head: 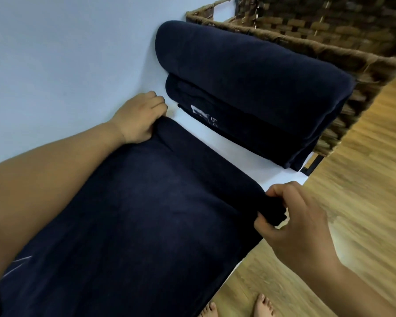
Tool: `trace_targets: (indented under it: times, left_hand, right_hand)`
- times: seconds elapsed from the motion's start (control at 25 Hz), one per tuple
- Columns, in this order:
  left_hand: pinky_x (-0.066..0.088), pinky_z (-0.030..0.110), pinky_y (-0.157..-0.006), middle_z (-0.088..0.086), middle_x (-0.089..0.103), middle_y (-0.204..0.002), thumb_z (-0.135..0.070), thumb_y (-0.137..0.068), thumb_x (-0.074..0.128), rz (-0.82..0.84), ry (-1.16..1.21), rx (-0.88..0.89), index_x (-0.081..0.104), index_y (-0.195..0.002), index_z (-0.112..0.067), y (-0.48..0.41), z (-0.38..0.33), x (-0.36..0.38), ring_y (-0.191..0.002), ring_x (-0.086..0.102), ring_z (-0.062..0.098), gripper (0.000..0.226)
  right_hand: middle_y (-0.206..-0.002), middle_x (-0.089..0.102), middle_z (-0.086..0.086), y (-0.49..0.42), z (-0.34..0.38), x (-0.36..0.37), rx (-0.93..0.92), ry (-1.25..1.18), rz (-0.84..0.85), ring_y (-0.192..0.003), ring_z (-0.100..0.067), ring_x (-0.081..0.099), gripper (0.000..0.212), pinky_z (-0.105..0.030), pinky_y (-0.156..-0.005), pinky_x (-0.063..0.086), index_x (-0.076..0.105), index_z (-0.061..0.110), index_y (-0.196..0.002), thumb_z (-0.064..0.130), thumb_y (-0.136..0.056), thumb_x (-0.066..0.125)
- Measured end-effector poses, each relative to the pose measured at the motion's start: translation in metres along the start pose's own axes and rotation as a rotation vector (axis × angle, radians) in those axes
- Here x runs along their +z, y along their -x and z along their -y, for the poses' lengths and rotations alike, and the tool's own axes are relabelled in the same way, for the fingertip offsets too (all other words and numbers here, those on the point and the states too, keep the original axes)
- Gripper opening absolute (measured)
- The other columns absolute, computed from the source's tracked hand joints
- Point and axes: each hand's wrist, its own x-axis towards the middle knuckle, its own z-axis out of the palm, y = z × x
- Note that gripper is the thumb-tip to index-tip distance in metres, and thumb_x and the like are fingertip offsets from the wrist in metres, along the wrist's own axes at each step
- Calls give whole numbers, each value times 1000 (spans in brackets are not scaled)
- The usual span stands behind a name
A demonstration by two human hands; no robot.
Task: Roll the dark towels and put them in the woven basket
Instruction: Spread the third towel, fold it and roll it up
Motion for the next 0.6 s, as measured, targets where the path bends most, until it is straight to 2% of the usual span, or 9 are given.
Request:
trace_targets:
  times: [0.08,0.16,0.24,0.32,0.4,0.48,0.52,0.6]
  left_hand:
    - [28,31,-52,13,54,-82,9,-60,59,-59,-16,-52,55,-82,-1,13,-3,3,-75,48,32,24]
    - [27,29,-48,13,53,-82,11,-58,57,-90,-10,-83,54,-82,-1,24,-5,5,-75,47,32,26]
    - [34,32,-46,13,54,-84,16,-59,54,-88,-2,-104,55,-85,-1,33,-5,4,-77,48,32,31]
    - [44,38,-48,14,56,-90,17,-66,54,-84,17,-93,58,-92,-1,45,-2,2,-82,49,33,32]
    - [50,43,-57,16,60,-97,4,-85,51,-99,84,-72,61,-103,1,66,1,1,-85,53,35,20]
    - [53,44,-65,18,64,-101,-17,-99,37,-80,165,-108,65,-109,3,88,-4,-6,-84,60,36,36]
    - [54,42,-66,16,65,-101,-23,-99,34,-50,198,-134,66,-110,3,95,-8,-12,-82,62,35,43]
    - [51,37,-70,10,66,-95,-30,-96,39,15,272,-220,70,-103,-2,91,-13,-25,-78,63,30,43]
  right_hand:
    - [-88,51,1,3,-5,5,-148,36,-70,-70,-12,47,35,-10,-65,39,57,14,-94,2,-67,77]
    - [-92,44,1,3,-6,6,-308,57,-107,-70,-21,50,29,-23,-55,44,52,15,-97,4,-73,64]
    - [-91,39,0,3,-6,6,-447,113,-98,-73,-24,47,32,-31,-49,42,51,16,-97,-3,-73,62]
    - [-91,37,-2,4,-6,5,-547,170,-70,-78,-24,42,38,-35,-51,40,51,15,-97,-11,-71,62]
    - [-92,37,-3,6,-4,5,-595,205,-18,-81,-26,43,42,-35,-56,41,53,15,-100,-16,-71,59]
    - [-95,39,-3,12,1,6,-601,218,38,-85,-27,45,42,-33,-63,42,58,15,-101,-15,-73,56]
    - [-96,41,-2,15,3,7,-597,203,64,-88,-27,47,39,-32,-66,43,62,15,-100,-13,-73,56]
    - [-97,47,1,21,11,3,-549,132,119,-92,-24,48,27,-28,-74,43,72,15,-95,2,-77,57]
